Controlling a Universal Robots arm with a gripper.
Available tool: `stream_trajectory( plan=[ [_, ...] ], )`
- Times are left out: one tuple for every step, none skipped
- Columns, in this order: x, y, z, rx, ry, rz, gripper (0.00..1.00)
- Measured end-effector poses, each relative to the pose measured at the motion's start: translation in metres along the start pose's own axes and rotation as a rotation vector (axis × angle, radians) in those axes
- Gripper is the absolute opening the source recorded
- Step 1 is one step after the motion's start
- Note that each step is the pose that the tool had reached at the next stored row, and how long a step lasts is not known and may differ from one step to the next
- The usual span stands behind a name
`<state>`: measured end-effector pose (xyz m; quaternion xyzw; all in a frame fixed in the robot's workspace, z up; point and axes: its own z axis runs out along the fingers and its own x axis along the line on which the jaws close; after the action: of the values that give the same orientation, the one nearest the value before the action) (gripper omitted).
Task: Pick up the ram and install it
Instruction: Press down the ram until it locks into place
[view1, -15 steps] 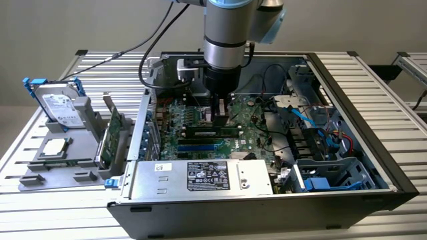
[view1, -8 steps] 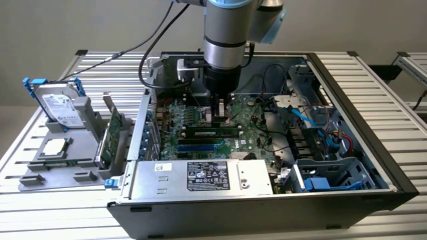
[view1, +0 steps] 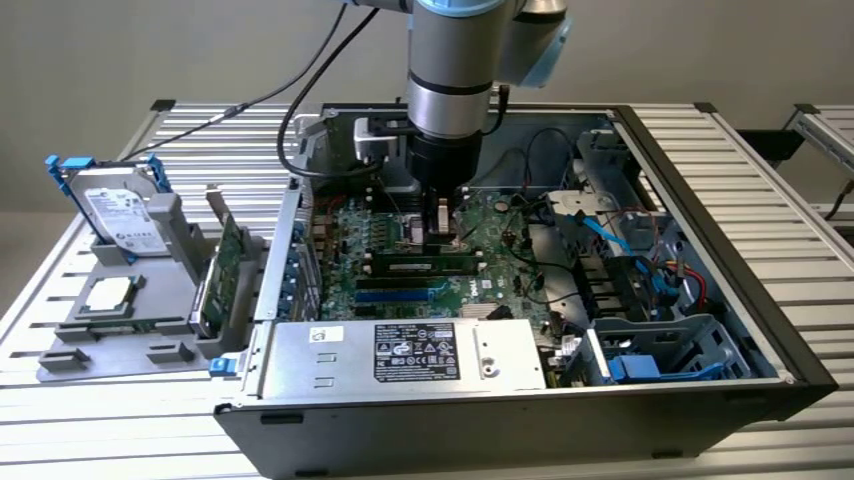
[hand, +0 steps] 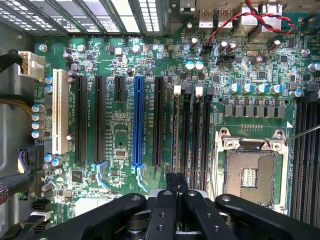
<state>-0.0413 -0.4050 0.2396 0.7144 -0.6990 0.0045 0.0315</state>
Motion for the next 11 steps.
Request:
stream_trajectory(
  plan=[
    [0.0, 0.0, 0.0, 0.0, -0.0001, 0.0, 0.11],
    [0.0, 0.0, 0.0, 0.0, -0.0001, 0.0, 0.11],
    [0.0, 0.0, 0.0, 0.0001, -0.0001, 0.0, 0.11],
    [0.0, 0.0, 0.0, 0.0001, -0.0001, 0.0, 0.11],
    [0.0, 0.0, 0.0, 0.0001, -0.0001, 0.0, 0.11],
    [0.0, 0.0, 0.0001, 0.0, 0.0, 0.0, 0.11],
    [0.0, 0.0, 0.0005, 0.0001, -0.0001, 0.0, 0.11],
    [-0.0001, -0.0001, 0.0013, 0.0, 0.0, 0.0, 0.11],
    [-0.0001, -0.0001, 0.0022, 0.0001, 0.0, 0.0, 0.11],
    [-0.0002, -0.0001, 0.0031, 0.0001, -0.0001, 0.0, 0.11],
    [-0.0002, -0.0002, 0.0039, 0.0001, -0.0001, 0.0, 0.11]
  ],
)
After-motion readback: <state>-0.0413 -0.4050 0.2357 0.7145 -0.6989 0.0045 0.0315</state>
